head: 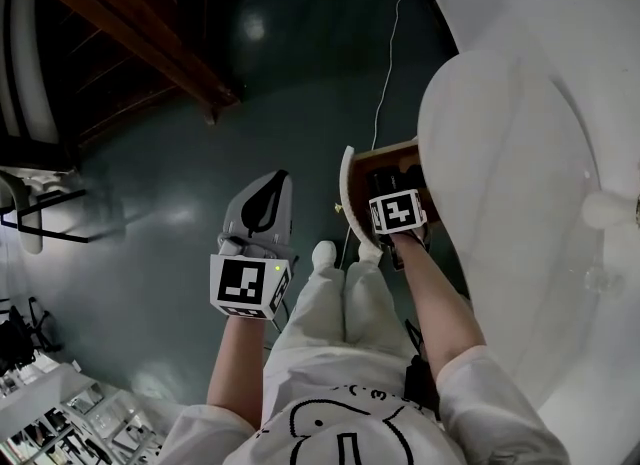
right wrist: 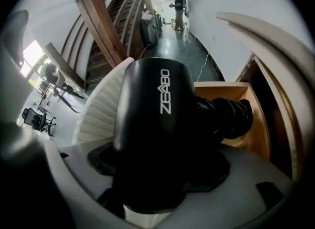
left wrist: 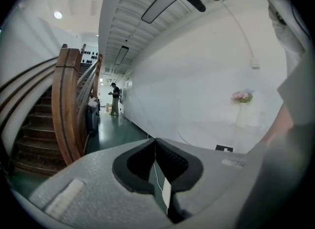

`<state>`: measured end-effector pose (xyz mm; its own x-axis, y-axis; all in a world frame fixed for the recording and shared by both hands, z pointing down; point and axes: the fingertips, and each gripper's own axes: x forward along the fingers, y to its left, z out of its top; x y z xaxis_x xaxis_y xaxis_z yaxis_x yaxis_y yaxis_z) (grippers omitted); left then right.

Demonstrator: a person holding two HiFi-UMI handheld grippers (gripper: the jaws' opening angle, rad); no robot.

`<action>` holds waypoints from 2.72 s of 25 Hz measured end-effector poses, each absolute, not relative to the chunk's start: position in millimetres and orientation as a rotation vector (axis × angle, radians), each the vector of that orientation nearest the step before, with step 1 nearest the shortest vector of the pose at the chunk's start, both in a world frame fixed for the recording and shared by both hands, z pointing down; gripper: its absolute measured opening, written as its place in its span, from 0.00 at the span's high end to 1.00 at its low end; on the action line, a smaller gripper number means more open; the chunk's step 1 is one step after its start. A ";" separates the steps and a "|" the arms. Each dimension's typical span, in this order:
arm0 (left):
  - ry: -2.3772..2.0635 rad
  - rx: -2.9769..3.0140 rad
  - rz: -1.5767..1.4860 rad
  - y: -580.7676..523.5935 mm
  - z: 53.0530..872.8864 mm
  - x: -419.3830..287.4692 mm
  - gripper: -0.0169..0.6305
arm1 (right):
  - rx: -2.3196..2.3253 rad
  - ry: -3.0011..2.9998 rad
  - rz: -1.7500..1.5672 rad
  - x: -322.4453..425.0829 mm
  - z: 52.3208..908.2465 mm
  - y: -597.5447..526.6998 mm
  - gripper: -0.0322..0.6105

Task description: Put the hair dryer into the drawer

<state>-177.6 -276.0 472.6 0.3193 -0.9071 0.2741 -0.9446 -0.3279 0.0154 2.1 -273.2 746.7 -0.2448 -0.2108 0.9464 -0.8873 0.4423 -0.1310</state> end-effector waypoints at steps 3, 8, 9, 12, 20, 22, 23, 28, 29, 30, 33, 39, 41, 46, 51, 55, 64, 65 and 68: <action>-1.703 2.397 0.331 -272.7 482.2 -181.4 0.95 | 0.974 -1.669 0.872 5.8 761.6 -273.3 0.39; -1.702 2.382 0.349 -268.9 492.3 -187.0 0.95 | 0.981 -1.570 0.828 17.2 781.5 -276.4 0.39; -1.703 2.377 0.353 -268.4 494.6 -188.6 0.95 | 0.970 -1.558 0.829 18.6 785.2 -276.9 0.39; -1.705 2.364 0.367 -267.0 501.3 -193.7 0.95 | 0.937 -1.530 0.834 20.8 796.4 -276.5 0.39; -1.709 2.362 0.400 -267.7 510.7 -199.7 0.95 | 0.936 -1.470 0.739 27.9 818.0 -280.7 0.39; -1.710 2.362 0.405 -269.0 512.2 -202.0 0.95 | 0.928 -1.448 0.719 26.9 824.2 -281.2 0.39; -1.711 2.363 0.406 -269.8 512.9 -203.3 0.95 | 0.926 -1.438 0.712 26.6 826.5 -281.9 0.39; -1.715 2.348 0.418 -267.8 520.4 -211.4 0.95 | 0.932 -1.430 0.743 25.5 834.5 -281.0 0.39; -1.715 2.345 0.419 -268.2 521.6 -212.4 0.95 | 0.923 -1.424 0.770 25.3 837.0 -279.4 0.39; -1.713 2.343 0.419 -269.0 522.3 -213.0 0.95 | 0.913 -1.414 0.801 25.3 839.5 -277.4 0.39; -1.696 2.350 0.424 -271.4 523.9 -212.6 0.95 | 0.908 -1.380 0.846 27.3 842.8 -273.9 0.33; -1.691 2.362 0.408 -277.1 520.1 -215.5 0.95 | 0.879 -1.366 0.812 26.2 838.6 -268.0 0.20; -1.692 2.370 0.397 -278.1 516.5 -214.7 0.95 | 0.887 -1.375 0.817 27.8 833.8 -265.4 0.20; -1.697 2.387 0.361 -280.7 507.6 -216.1 0.95 | 0.887 -1.402 0.795 26.3 816.5 -263.9 0.20; -1.674 2.420 0.321 -286.3 490.8 -211.2 0.95 | 0.897 -1.420 0.796 16.4 786.5 -260.0 0.21; -1.641 2.470 0.296 -286.9 476.3 -201.8 0.95 | 0.905 -1.447 0.786 8.9 764.0 -252.2 0.22; -1.651 2.505 0.244 -284.2 450.8 -203.3 0.95 | 0.926 -1.573 0.818 -11.0 710.5 -249.0 0.42; -1.654 2.505 0.242 -283.6 448.8 -203.4 0.95 | 0.948 -1.595 0.822 -11.4 704.1 -251.3 0.48; -1.674 2.503 0.224 -280.2 440.1 -204.1 0.95 | 0.996 -1.647 0.817 -10.0 686.0 -252.1 0.62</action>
